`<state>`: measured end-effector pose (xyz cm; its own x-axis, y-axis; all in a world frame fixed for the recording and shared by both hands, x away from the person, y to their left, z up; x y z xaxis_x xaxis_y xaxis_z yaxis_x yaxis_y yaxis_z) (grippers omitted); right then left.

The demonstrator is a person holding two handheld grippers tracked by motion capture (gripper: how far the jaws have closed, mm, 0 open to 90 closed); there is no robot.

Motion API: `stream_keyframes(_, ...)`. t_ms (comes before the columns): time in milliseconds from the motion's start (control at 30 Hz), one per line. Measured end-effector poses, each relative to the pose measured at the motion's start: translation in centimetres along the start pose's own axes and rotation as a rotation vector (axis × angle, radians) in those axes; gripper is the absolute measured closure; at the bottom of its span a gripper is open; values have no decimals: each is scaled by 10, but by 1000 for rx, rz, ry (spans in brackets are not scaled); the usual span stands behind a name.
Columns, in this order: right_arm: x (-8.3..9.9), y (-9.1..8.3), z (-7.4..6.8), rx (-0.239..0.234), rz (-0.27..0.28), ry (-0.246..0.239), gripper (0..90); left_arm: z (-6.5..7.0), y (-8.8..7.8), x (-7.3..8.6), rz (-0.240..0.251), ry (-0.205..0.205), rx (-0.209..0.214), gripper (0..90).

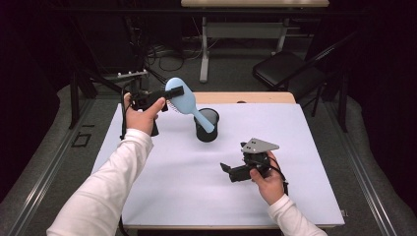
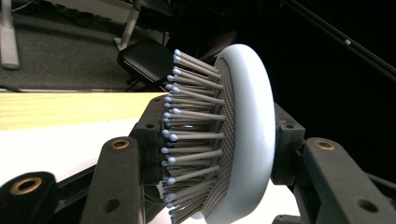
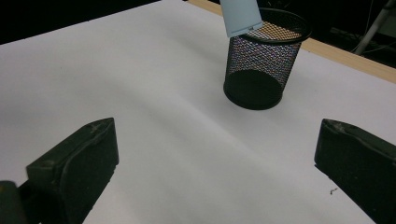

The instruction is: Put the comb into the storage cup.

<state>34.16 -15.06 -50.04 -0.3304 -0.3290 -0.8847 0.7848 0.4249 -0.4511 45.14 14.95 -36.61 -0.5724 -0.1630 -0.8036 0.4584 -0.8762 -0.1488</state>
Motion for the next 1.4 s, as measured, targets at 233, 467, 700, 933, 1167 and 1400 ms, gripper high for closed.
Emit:
stream_keyframes(233,0,0,0,4,-1,2,0,0,-3,-7,12,10,-19,513)
stream_keyframes(467,0,0,1,2,-2,2,0,-3,-4,-11,23,9,-33,512)
stream_keyframes(700,0,0,-1,-2,-2,-3,0,-4,-2,-15,28,20,-52,512)
stream_keyframes(933,0,1,0,-2,-2,0,0,-3,2,-19,28,45,-70,513)
stream_keyframes(1167,0,-1,1,-4,-1,8,0,-3,9,-21,24,59,-89,513)
stream_keyframes(1400,1,0,1,-5,-2,10,0,-2,15,-21,11,83,-109,513)
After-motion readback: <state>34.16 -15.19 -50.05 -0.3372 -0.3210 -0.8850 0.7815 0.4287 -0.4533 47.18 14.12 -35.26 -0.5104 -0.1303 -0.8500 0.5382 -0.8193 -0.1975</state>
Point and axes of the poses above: each handheld gripper's, and its own axes: y roughly forward along the jaws, x roughly out of its underside, z roughly to its right, the point moved 2 cm from there along y, roughly forward along the jaws, and after that the axes turned 15 degrees about x, right-handed, at the moved point
